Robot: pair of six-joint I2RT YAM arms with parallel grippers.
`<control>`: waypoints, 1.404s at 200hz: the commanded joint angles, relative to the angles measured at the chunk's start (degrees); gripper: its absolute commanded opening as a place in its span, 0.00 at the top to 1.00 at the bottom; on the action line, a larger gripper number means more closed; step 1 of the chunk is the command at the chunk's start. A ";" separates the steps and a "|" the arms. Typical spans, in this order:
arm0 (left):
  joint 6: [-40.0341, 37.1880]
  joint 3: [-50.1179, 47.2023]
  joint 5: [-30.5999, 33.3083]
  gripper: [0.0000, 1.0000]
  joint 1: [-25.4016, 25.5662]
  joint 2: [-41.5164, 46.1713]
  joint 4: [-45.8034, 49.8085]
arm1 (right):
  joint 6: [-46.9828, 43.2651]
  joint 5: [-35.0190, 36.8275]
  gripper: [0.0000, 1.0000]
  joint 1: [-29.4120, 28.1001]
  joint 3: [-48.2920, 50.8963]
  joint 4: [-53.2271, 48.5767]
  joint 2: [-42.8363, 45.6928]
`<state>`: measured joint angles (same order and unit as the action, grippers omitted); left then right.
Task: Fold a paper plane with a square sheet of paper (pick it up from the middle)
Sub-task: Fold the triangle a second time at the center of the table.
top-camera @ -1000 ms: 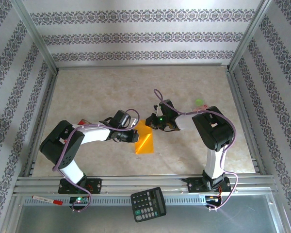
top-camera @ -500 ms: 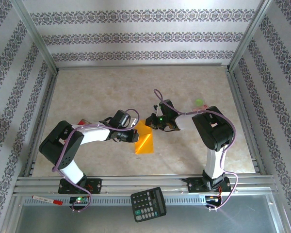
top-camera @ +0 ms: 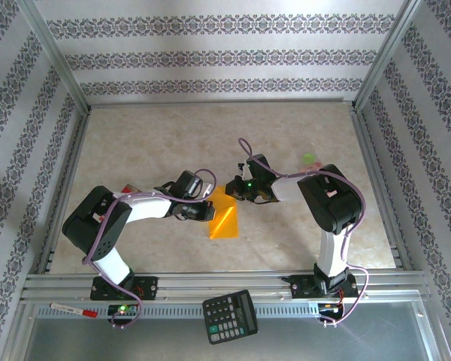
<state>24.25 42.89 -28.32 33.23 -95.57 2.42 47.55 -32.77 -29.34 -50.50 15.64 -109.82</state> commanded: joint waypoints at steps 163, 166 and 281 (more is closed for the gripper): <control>1.45 -4.70 2.52 1.00 -0.62 -4.31 0.82 | 6.59 8.28 0.93 -8.69 15.47 -10.12 27.85; 1.65 -4.73 2.48 1.00 -0.57 -4.48 0.74 | 7.50 9.00 0.94 -9.77 16.08 -9.31 28.18; 2.64 -5.28 2.81 1.00 -0.63 -7.44 -0.47 | 18.15 19.77 1.00 -25.65 16.86 6.50 17.04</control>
<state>27.09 41.10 -31.31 32.88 -97.84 -5.43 64.42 -15.75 -54.19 -31.77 18.87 -91.13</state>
